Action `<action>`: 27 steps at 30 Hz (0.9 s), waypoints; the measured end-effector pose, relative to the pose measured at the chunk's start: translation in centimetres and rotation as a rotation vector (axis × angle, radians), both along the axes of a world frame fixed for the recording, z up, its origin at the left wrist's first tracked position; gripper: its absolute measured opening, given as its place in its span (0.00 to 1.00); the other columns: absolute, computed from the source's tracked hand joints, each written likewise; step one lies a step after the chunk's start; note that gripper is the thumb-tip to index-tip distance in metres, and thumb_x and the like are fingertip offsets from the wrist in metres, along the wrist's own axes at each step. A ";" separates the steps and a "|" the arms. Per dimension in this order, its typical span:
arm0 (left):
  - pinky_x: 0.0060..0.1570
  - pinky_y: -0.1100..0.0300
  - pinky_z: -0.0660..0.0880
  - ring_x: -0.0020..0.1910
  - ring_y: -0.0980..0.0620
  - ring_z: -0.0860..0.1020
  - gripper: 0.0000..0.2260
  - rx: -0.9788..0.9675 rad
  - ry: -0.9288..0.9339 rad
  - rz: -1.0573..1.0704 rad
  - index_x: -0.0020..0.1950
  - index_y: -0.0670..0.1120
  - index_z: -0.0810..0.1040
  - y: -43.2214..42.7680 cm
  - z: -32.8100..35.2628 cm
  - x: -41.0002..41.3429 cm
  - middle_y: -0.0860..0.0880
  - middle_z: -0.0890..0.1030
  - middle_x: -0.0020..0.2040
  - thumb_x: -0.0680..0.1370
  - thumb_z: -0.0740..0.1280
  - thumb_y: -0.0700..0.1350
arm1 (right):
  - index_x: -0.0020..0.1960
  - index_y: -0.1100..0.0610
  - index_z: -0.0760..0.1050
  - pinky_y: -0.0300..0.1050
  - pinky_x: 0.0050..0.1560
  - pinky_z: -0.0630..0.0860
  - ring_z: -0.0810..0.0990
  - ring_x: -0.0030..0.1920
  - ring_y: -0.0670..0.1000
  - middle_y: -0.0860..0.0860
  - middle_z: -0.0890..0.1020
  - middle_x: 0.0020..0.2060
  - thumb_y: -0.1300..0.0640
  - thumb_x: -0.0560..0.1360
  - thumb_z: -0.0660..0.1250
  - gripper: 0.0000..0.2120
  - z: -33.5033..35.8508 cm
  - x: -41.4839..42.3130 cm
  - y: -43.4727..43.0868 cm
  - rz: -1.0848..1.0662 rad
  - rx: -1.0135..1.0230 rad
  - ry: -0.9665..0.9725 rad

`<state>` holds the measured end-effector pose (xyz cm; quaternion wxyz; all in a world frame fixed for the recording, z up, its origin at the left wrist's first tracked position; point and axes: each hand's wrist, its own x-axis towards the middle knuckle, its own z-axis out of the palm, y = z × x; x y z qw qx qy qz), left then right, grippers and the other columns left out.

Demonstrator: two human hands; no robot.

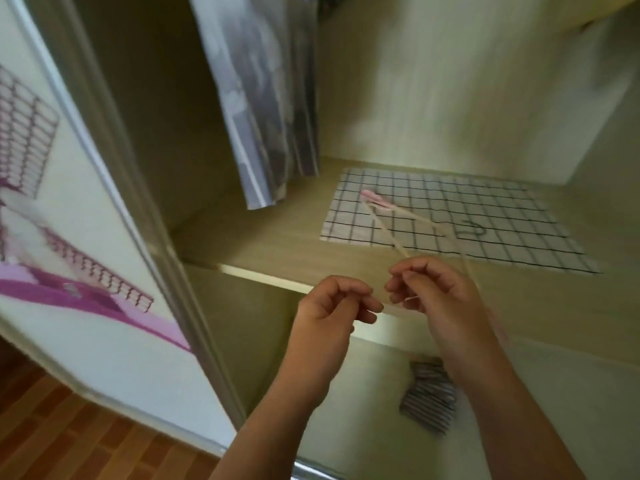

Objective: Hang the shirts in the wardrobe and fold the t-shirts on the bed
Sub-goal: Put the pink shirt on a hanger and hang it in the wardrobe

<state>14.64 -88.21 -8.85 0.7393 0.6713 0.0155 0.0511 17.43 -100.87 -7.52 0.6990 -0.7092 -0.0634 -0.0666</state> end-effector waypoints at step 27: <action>0.42 0.68 0.68 0.49 0.58 0.75 0.09 0.111 0.146 0.090 0.54 0.47 0.76 -8.9 -5.3 9.2 0.52 0.79 0.51 0.78 0.61 0.37 | 0.74 0.57 0.56 0.47 0.67 0.63 0.64 0.67 0.54 0.54 0.66 0.66 0.43 0.70 0.71 0.41 -5.8 6.4 -7.7 -0.275 -0.893 0.183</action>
